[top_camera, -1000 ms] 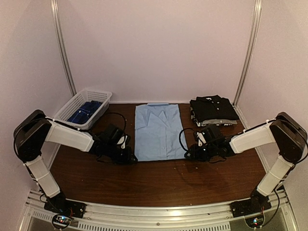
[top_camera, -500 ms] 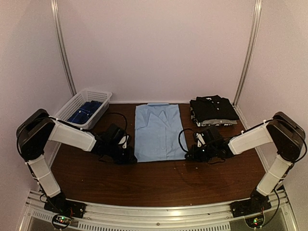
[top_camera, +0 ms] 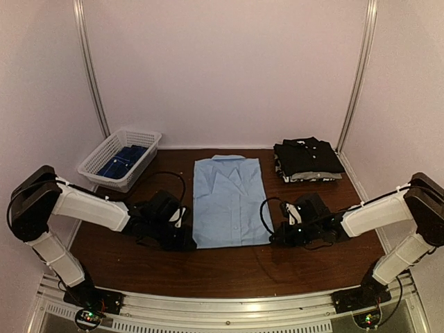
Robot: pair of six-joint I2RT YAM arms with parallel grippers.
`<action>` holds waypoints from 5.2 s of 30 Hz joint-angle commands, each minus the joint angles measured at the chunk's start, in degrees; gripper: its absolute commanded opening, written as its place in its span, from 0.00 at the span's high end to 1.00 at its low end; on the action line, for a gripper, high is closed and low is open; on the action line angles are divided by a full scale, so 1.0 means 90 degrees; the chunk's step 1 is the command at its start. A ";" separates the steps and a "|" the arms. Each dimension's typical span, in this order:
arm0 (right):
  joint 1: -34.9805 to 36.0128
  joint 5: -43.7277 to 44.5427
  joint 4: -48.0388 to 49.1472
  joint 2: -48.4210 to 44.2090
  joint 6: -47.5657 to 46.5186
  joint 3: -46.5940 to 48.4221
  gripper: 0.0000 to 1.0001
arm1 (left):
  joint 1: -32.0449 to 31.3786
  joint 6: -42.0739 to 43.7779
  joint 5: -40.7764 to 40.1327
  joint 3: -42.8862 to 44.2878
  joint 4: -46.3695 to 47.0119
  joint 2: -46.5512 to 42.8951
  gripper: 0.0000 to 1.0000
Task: Fold and stack the long sleeve shirts
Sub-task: Pick up the 2/3-rectangle-folded shirt from the center of the board, then fold the 2/3-rectangle-folded shirt at the center of the board, then smooth out the square-folded shirt at the center of the board.
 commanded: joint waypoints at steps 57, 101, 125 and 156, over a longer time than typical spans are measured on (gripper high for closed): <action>-0.0992 -0.0067 -0.0694 0.0792 -0.0670 0.1979 1.00 | 0.1708 0.0839 0.0804 0.1340 -0.0110 0.0236 1.00; 0.0134 0.0328 -0.1267 0.1795 -0.1400 0.3965 0.64 | 0.1967 0.1038 -0.1026 0.1692 -0.1271 -0.0651 0.66; 0.0077 0.0374 -0.1419 0.4053 -0.0708 0.5906 0.67 | 0.1699 0.1869 -0.0829 0.3963 -0.1825 0.2579 0.93; -0.1590 -0.0666 -0.0704 0.3119 -0.0606 0.4475 0.63 | 0.1835 0.1643 -0.0243 0.3328 -0.1661 0.1341 0.90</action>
